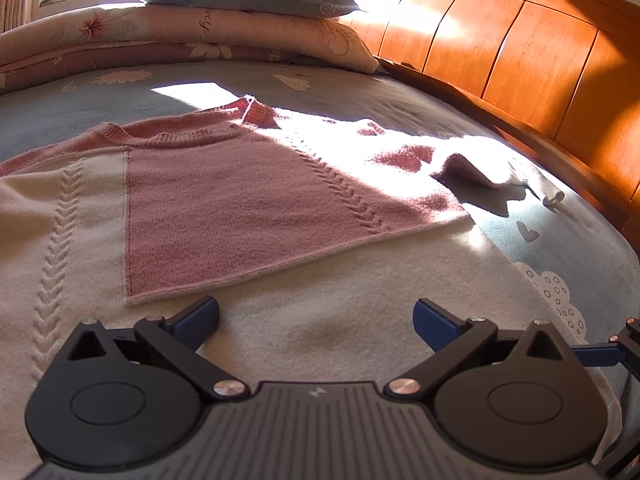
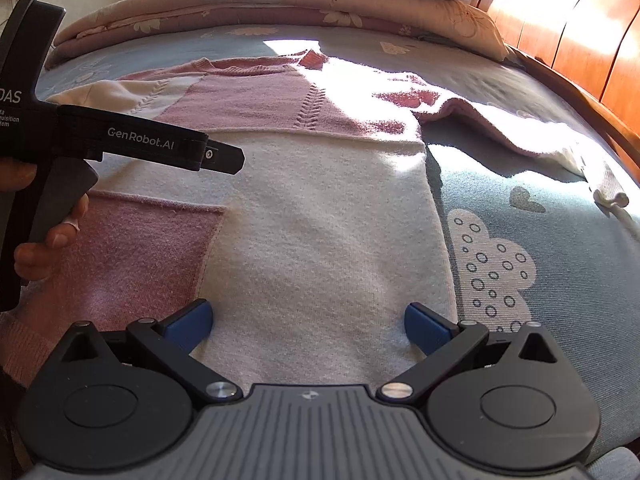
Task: Fold clothes
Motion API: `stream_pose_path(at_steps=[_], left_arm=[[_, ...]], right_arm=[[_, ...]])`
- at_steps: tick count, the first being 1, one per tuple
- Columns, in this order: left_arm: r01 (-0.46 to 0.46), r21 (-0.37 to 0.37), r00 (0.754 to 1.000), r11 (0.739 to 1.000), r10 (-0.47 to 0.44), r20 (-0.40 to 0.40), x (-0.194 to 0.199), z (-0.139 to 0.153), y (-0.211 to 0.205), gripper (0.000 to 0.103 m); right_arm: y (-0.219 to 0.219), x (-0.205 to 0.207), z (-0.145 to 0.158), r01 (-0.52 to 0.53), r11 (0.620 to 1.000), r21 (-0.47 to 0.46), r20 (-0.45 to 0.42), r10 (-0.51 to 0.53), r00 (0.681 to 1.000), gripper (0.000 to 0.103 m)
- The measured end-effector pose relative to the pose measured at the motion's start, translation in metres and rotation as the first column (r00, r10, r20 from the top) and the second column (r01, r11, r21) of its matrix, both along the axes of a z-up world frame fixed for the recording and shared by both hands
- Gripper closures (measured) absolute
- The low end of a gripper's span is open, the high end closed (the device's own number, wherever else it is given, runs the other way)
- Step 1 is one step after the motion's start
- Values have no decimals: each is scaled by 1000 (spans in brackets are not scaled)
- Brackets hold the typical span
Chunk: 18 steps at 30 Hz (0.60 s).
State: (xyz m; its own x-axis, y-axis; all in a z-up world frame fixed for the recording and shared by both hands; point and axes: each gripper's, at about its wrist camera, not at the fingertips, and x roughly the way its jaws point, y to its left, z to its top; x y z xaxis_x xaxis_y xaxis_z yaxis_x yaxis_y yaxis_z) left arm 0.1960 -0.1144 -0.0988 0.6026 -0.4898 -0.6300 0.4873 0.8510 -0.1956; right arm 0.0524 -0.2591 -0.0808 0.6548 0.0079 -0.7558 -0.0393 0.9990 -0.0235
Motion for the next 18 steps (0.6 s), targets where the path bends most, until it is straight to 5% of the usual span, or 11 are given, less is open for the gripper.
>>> stream_pose_path(at_steps=[5, 11, 15, 18], left_arm=[[-2, -26, 1000, 1000, 2, -2, 2, 0, 3, 1], [3, 1, 1000, 1000, -3, 31, 0, -3, -1, 1], [7, 22, 998, 1000, -9, 58, -1, -6, -3, 1], [7, 39, 997, 999, -10, 76, -3, -8, -6, 1]], right_arm=[[-16, 1, 31, 6, 1000, 4, 99, -7, 995, 10], [-89, 26, 68, 142, 971, -193, 206, -102, 973, 20], [-155, 56, 57, 226, 921, -318, 188, -173, 967, 39], [-200, 78, 39, 272, 896, -351, 178, -221, 959, 40]])
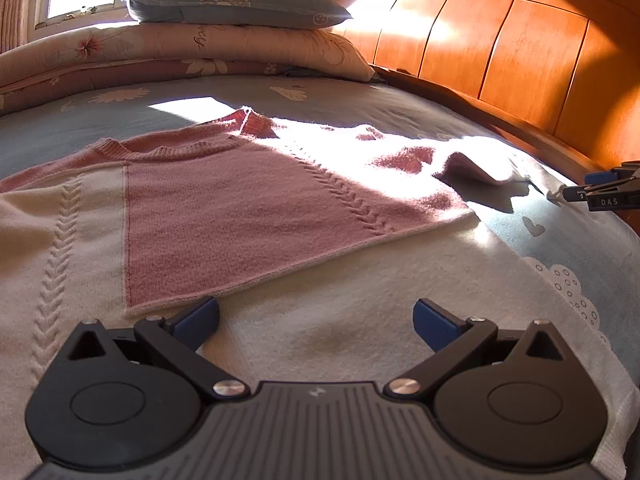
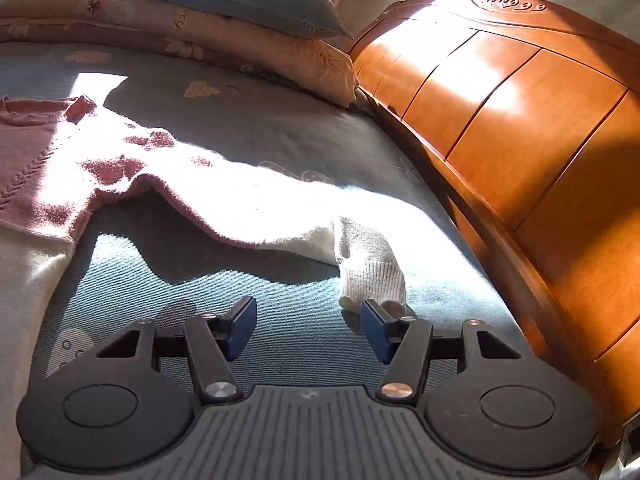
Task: Fold clothes
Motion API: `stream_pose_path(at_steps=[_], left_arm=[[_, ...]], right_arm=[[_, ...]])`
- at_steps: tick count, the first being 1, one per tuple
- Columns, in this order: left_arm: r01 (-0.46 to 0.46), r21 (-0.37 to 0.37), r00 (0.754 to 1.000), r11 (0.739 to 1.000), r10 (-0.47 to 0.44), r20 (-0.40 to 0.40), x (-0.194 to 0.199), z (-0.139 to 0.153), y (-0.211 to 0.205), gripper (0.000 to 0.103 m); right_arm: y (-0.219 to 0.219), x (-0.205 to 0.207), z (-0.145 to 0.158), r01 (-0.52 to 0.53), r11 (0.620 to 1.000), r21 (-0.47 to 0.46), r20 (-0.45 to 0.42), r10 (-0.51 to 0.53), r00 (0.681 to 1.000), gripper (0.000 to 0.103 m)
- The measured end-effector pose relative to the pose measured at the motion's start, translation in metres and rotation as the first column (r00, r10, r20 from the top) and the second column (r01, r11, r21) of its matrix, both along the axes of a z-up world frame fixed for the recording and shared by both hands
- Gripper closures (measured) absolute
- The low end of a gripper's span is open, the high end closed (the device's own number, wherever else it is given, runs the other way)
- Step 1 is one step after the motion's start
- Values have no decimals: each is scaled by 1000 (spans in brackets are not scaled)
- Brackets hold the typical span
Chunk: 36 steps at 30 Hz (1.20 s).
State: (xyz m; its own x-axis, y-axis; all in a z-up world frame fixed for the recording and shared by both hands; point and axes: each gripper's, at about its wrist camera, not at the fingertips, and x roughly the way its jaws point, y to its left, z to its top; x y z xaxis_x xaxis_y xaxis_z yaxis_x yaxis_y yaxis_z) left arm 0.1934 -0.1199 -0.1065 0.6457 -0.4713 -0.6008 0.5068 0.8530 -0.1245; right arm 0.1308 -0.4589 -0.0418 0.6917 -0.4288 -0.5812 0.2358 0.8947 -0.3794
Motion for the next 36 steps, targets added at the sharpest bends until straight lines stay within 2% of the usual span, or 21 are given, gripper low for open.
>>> stream_pose_path(at_steps=[4, 6, 9, 11, 13, 14, 15, 18, 22, 24, 28, 30, 31, 33, 36], left_arm=[[-1, -5, 1000, 1000, 1, 4, 1, -1, 0, 1], [0, -18, 1000, 1000, 0, 1, 2, -1, 2, 1], [2, -30, 1000, 1000, -2, -1, 2, -1, 3, 1], [2, -35, 1000, 999, -2, -1, 2, -1, 4, 1], [2, -40, 1000, 999, -2, -2, 1, -1, 5, 1], [2, -44, 1000, 999, -2, -3, 1, -1, 5, 1], [2, -47, 1000, 999, -2, -4, 2, -1, 6, 1], [1, -51, 1000, 999, -2, -4, 2, -1, 6, 1], [1, -53, 1000, 999, -1, -5, 2, -1, 6, 1], [1, -55, 1000, 998, -2, -5, 2, -1, 7, 1], [2, -58, 1000, 998, -2, -6, 3, -1, 7, 1], [2, -62, 1000, 998, -2, -7, 3, -1, 8, 1], [2, -63, 1000, 998, -3, -7, 3, -1, 8, 1], [2, -64, 1000, 998, -3, -7, 2, -1, 9, 1], [3, -62, 1000, 998, -3, -7, 3, -1, 8, 1]], right_arm=[[-32, 24, -23, 11, 999, -32, -8, -11, 1000, 40], [-36, 33, -35, -31, 997, -70, -17, 30, 999, 40], [-32, 44, -50, -100, 981, -167, -60, 91, 994, 41], [-30, 50, -52, -107, 967, -231, -85, 90, 992, 42], [-36, 58, -51, -100, 962, -255, -122, 71, 990, 66], [-41, 61, -49, -92, 964, -248, -132, 60, 989, 95], [-48, 62, -44, -75, 972, -222, -120, 49, 992, 97], [-71, 67, -29, -22, 990, -140, -81, 11, 997, 97], [-112, 77, -7, 109, 994, -17, 16, -109, 994, 96], [-134, 82, -4, 196, 980, 28, 39, -197, 980, 87], [-172, 86, 3, 345, 928, 141, 81, -358, 930, 80], [-184, 77, 3, 383, 887, 256, 109, -420, 901, 68], [-189, 72, -1, 380, 859, 343, 109, -438, 892, 66], [-201, 63, -10, 363, 782, 506, 103, -473, 875, 62], [-215, 52, -27, 316, 633, 707, 88, -522, 848, 62]])
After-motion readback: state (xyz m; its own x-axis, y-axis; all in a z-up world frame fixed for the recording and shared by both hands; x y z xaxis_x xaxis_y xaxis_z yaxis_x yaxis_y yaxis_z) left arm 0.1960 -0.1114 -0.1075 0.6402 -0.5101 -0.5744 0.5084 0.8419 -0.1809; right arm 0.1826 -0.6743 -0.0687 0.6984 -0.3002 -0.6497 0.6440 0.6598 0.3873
